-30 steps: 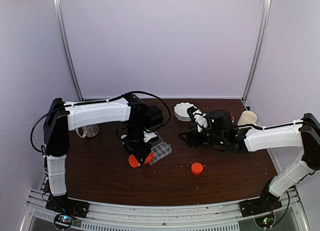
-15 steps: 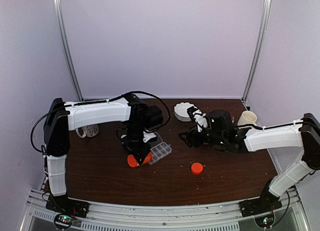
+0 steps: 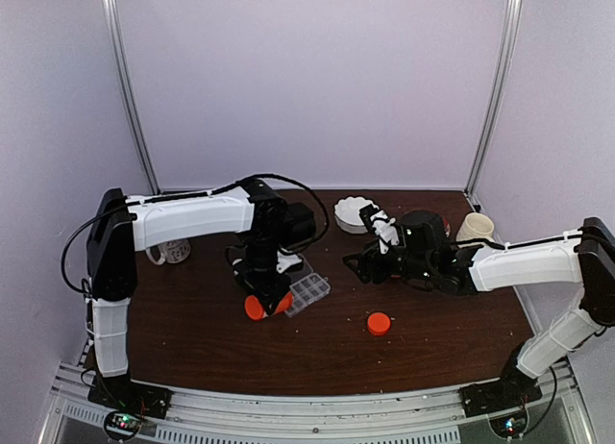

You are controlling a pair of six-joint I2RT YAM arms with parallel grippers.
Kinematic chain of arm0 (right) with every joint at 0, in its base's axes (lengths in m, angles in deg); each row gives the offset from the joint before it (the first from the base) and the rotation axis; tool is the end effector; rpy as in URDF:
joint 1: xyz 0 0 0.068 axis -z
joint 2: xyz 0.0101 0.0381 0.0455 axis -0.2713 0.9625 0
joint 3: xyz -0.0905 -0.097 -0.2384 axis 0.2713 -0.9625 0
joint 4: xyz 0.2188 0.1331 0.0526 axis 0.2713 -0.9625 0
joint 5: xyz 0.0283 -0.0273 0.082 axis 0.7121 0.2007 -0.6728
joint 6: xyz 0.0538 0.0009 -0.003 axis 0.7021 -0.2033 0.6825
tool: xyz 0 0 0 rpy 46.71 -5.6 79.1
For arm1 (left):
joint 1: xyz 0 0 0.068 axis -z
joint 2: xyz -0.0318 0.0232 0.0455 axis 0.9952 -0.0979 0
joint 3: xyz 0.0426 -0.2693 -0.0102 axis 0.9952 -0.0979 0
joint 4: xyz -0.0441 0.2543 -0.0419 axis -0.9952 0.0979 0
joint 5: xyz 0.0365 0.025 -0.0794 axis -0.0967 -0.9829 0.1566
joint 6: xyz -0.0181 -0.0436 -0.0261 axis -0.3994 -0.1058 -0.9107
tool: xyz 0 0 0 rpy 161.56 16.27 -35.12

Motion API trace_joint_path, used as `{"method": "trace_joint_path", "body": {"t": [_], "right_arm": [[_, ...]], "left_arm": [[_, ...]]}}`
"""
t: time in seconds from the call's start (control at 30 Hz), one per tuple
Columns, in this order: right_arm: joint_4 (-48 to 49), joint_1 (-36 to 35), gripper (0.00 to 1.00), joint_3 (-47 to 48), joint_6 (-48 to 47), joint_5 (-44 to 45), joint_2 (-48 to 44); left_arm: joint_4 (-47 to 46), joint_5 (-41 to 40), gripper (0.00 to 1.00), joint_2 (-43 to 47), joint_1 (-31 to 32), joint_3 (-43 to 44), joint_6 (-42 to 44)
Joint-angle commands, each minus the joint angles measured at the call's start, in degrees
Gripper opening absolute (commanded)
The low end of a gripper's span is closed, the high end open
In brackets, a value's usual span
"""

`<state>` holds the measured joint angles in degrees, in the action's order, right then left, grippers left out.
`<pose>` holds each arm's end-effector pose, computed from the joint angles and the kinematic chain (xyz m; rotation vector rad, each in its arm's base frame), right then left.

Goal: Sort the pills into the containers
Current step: Pour the pill into the compartment of the pill container.

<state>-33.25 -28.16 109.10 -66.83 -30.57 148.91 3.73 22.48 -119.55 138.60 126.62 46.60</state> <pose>0.2244 0.2225 0.2119 -0.7298 1.9497 0.7027 0.2238 -0.3101 0.2280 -0.9430 -2.9146 -0.0962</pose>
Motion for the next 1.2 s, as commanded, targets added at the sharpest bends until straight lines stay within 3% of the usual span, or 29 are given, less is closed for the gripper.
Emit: {"method": "trace_joint_path", "body": {"t": [0.0,1.17], "right_arm": [[0.0,0.0,0.7,1.5,-0.4,0.7,0.6],[-0.2,0.0,0.69,1.6,-0.4,0.4,0.6]], "left_arm": [[2.2,-0.3,0.0,-1.2,0.5,2.8,-0.8],[1.8,-0.2,0.0,-1.0,0.8,2.1,-0.5]]}}
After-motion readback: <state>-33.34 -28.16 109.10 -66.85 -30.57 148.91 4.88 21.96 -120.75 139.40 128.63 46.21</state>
